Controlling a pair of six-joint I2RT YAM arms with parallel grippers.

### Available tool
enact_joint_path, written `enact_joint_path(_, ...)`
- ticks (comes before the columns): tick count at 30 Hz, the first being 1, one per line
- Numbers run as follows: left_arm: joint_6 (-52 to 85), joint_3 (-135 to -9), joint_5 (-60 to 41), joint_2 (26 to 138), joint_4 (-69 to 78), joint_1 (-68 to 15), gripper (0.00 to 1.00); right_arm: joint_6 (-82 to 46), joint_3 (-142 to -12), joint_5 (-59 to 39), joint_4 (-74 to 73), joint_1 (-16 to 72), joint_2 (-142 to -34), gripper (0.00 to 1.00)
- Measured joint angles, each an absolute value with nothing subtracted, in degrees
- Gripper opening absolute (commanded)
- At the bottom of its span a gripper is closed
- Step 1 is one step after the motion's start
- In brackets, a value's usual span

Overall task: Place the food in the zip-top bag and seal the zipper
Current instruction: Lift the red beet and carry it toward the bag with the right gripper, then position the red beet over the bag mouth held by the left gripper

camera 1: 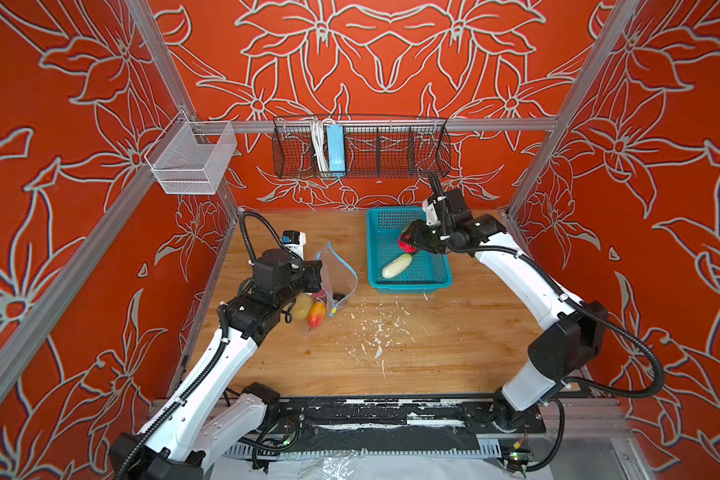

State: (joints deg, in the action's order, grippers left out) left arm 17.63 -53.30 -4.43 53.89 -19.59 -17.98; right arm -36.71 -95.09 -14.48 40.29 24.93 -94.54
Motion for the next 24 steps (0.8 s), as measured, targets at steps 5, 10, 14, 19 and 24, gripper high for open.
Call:
enact_joint_path(5,16.8,-53.6,-4.8,54.4,-19.7,-18.0,0.0,-37.0,-95.5,-17.1,38.2,25.3,-94.5,0.36)
enact_joint_path(10,15.9,-54.3,-4.5,55.0,-20.2,-18.0,0.0,-37.4,-96.7,-17.5,36.6,27.3,-94.5,0.36)
enact_joint_path(14,15.2,-54.5,-3.7,55.0,-20.5,-18.0,0.0,-37.6,-97.6,-17.6,35.6,30.7,-94.9,0.36)
enact_joint_path(19,14.8,-54.5,-2.7,54.9,-20.6,-18.0,0.0,-37.2,-100.7,-18.5,34.5,34.2,-96.6,0.36)
enact_joint_path(24,14.2,-55.0,-2.2,54.9,-21.5,-18.0,0.0,-36.6,-100.9,-20.1,32.4,36.7,-96.8,0.36)
